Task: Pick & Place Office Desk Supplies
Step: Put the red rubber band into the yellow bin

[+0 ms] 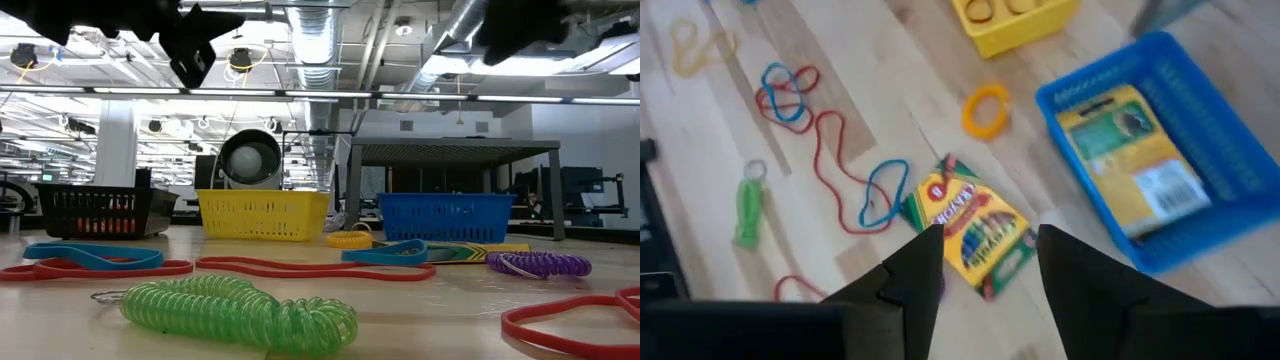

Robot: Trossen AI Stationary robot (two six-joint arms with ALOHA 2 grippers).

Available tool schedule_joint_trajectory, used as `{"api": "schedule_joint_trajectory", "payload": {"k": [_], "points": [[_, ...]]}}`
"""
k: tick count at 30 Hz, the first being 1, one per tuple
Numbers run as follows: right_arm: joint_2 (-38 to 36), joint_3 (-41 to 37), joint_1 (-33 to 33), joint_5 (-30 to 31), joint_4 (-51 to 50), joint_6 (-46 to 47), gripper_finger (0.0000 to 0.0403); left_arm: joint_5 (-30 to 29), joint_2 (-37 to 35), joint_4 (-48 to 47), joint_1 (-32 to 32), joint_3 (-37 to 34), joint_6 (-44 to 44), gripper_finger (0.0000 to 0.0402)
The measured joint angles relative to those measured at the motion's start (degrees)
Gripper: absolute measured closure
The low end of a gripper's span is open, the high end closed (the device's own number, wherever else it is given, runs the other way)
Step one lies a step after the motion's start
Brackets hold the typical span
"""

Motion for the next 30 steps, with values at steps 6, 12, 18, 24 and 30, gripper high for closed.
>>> {"api": "schedule_joint_trajectory", "payload": {"k": [6,12,18,24,30], "points": [[-8.32,-6.18,8.08,-0.24,-5.57,15.40,0.0246,-0.02,-1.34,-0.10,-0.11,0.04,1.33,0.0266],[-8.65,-10.11,13.65,-11.31,-8.48,30.14,0.0257,-0.09,-1.35,-0.21,-0.11,0.04,1.33,0.0266],[-4.96,-10.24,18.52,-19.31,-8.64,38.34,0.0273,-0.68,-1.35,-0.22,-0.07,0.04,1.35,0.0266],[0.17,-10.24,22.14,-20.49,-6.77,42.79,0.0262,-0.83,-1.35,-0.23,0.83,0.04,1.35,0.0266],[7.72,-10.24,22.33,-22.49,-3.99,43.74,0.0199,-0.41,-1.35,-0.25,1.07,0.02,2.85,0.0266]]}}
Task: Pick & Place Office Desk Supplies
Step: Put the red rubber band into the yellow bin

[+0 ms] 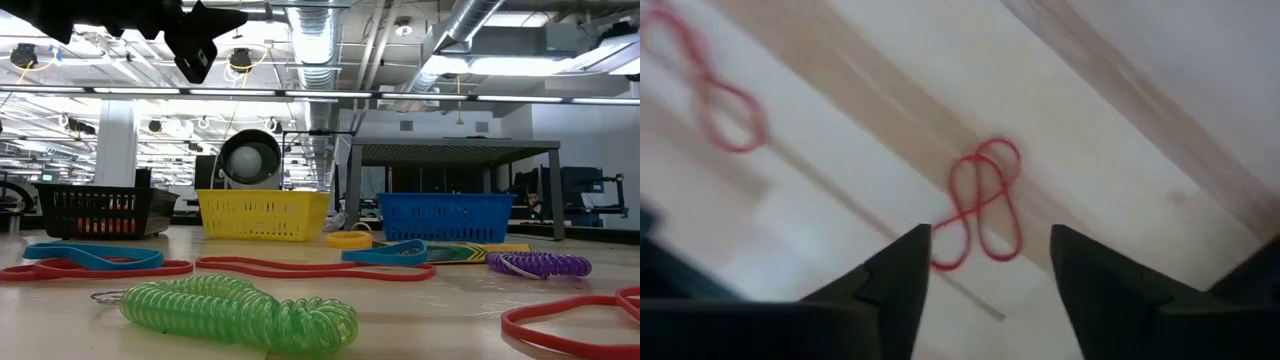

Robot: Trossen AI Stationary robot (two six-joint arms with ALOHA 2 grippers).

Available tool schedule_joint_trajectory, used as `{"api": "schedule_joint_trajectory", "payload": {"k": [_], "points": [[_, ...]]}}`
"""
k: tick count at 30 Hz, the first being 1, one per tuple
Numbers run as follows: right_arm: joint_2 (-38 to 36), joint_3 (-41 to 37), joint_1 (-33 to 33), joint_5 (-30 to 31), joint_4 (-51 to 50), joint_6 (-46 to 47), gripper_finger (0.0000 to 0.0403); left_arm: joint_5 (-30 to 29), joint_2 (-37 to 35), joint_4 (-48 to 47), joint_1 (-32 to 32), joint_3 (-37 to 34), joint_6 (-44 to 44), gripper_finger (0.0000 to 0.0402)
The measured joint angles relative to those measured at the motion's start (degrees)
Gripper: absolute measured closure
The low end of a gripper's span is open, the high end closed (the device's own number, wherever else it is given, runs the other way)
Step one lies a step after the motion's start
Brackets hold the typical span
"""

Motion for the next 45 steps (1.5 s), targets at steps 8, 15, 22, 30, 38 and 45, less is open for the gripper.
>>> {"api": "schedule_joint_trajectory", "payload": {"k": [8,15,22,30,38,45], "points": [[8.32,0.00,-0.96,-3.66,3.56,-0.26,0.0158,0.03,0.00,-0.02,0.00,0.00,1.36,0.0266],[12.46,0.00,-0.72,-4.02,3.94,-0.50,0.0171,0.04,0.00,-0.01,0.00,-0.02,1.49,0.0266],[15.37,0.11,-0.75,-4.51,6.73,-2.55,0.0186,0.04,0.00,0.00,0.00,-0.02,1.49,0.0266],[16.01,0.20,-0.69,-4.96,7.87,-2.57,0.0272,0.06,0.00,0.00,0.00,-0.04,1.47,0.0266],[16.16,0.17,-0.51,-3.95,8.73,-3.29,0.0393,0.06,0.00,0.00,0.00,-0.04,1.47,0.0266],[15.88,0.07,-0.70,-1.36,8.60,-2.39,0.0401,0.06,0.00,0.05,0.00,-0.04,1.27,0.0266]]}}
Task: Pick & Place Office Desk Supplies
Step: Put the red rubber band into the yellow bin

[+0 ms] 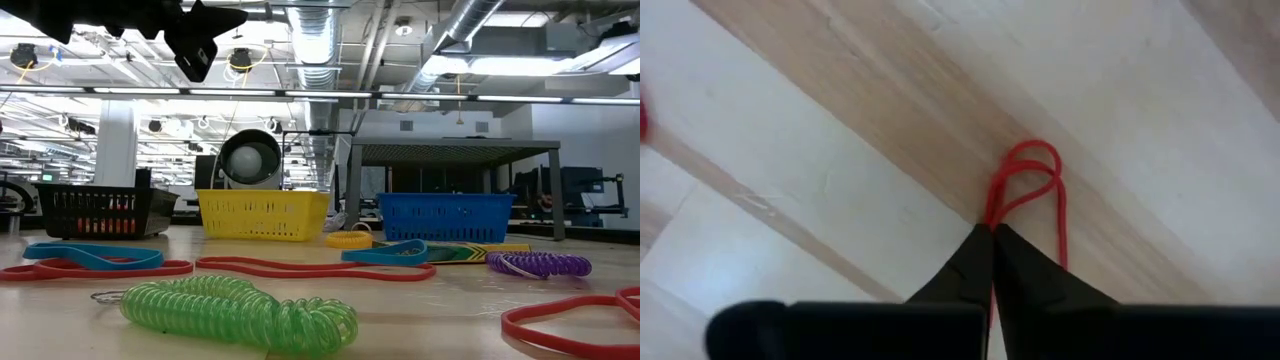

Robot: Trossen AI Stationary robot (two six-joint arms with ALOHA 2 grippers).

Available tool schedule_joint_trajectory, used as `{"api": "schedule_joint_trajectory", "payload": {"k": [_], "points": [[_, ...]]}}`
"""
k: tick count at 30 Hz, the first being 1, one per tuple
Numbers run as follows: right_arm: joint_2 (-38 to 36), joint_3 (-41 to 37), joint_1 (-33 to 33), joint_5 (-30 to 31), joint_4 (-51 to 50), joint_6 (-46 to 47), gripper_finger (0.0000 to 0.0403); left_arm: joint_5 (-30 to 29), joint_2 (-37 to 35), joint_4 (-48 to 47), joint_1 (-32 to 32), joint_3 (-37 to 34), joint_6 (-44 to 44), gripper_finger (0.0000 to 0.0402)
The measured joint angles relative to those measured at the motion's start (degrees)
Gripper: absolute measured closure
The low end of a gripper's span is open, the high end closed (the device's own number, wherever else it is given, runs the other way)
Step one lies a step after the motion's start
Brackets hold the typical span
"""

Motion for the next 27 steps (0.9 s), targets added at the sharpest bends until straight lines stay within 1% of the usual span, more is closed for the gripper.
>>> {"api": "schedule_joint_trajectory", "payload": {"k": [2,5,7,10,13,15,19,22,25,27], "points": [[-0.81,-0.18,-0.03,1.35,-0.87,0.01,0.0402,0.00,0.00,0.06,0.04,0.00,0.00,0.0266],[-3.14,-0.48,-0.11,5.72,-3.33,0.30,0.0402,0.00,0.02,0.46,0.04,0.00,-0.02,0.0266],[-5.66,-0.22,-0.15,9.88,-3.07,0.29,0.0402,0.00,0.02,1.05,0.04,0.00,-0.02,0.0266],[-9.29,-0.13,-0.17,17.64,-3.15,-1.19,0.0402,0.00,0.02,1.03,0.04,0.00,-0.02,0.0266],[-13.04,-0.13,-0.93,24.17,-2.86,-4.85,0.0403,-0.25,0.02,1.05,0.04,0.00,0.01,0.0266],[-15.18,-0.13,-1.77,27.26,-2.21,-7.99,0.0403,-1.33,0.02,1.20,0.04,0.00,0.05,0.0266],[-19.54,-0.09,-4.23,33.12,2.36,-17.99,0.0403,-1.79,0.02,2.69,0.04,0.00,0.11,0.0266],[-22.23,-0.07,-6.99,36.40,8.52,-29.20,0.0403,-1.84,0.29,3.68,0.04,0.00,1.10,0.0266],[-23.84,-0.05,-10.40,37.45,17.48,-42.45,0.0403,-2.01,1.43,3.92,0.04,0.00,5.01,0.0266],[-24.29,-0.02,-12.89,36.49,23.81,-51.43,0.0403,-2.06,2.60,5.11,0.20,0.00,6.63,0.0266]]}}
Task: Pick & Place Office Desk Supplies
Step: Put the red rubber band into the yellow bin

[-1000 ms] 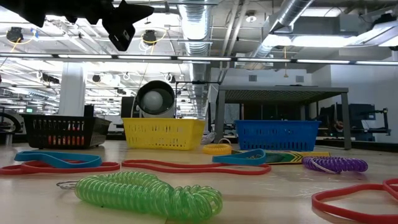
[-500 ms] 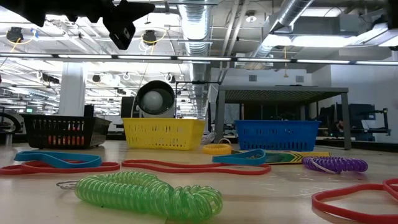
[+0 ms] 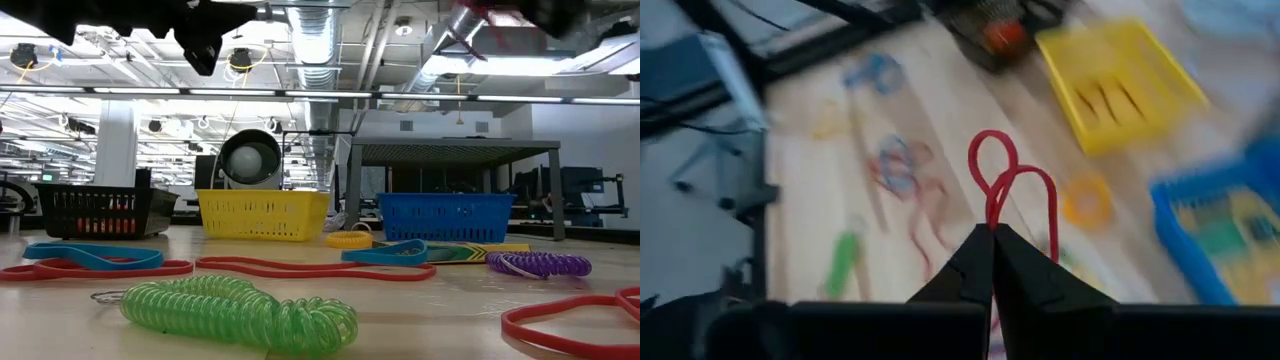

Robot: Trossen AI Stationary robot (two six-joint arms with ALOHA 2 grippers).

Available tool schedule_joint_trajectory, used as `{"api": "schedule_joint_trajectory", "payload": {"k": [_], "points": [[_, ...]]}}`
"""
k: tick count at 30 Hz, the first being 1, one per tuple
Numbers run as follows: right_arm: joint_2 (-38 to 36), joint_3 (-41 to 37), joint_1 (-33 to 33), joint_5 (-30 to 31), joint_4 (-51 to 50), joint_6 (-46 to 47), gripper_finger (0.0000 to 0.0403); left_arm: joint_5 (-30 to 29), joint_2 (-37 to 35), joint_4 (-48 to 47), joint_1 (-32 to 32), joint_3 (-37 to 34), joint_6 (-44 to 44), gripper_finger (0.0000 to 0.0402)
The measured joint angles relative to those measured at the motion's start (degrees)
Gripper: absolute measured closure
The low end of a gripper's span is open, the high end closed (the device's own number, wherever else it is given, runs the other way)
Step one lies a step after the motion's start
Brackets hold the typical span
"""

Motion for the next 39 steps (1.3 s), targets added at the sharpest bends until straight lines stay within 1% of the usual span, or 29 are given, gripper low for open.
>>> {"api": "schedule_joint_trajectory", "payload": {"k": [2,6,10,15,17,23,31,35,39], "points": [[-0.08,0.02,-2.80,-3.11,5.87,-7.72,0.0403,-0.65,1.48,1.68,0.40,0.00,1.10,0.0266],[0.45,0.04,-8.35,-9.82,11.96,-16.34,0.0403,-0.83,3.55,4.02,1.95,0.00,1.68,0.0258],[2.43,0.04,-12.90,-15.85,18.17,-22.01,0.0403,1.61,5.52,6.10,2.64,-0.02,3.72,0.0237],[6.11,0.04,-17.82,-27.92,28.77,-26.90,0.0403,3.82,7.65,10.69,2.69,-0.02,4.27,0.0209],[7.09,0.04,-19.51,-31.03,31.53,-27.59,0.0403,4.64,7.93,11.60,2.93,-0.02,4.32,0.0202],[8.79,0.07,-22.90,-36.24,37.30,-29.80,0.0403,5.04,7.93,12.77,3.41,-0.02,4.29,0.0200],[8.68,0.09,-23.33,-37.97,43.72,-32.20,0.0403,5.04,7.93,14.28,3.41,0.00,4.29,0.0213],[9.53,0.11,-23.38,-38.10,45.30,-32.79,0.0403,5.09,7.93,15.16,3.39,0.03,5.11,0.0213],[12.05,1.14,-24.04,-41.21,47.30,-32.75,0.0403,8.08,7.95,15.02,3.39,0.93,5.78,0.0201]]}}
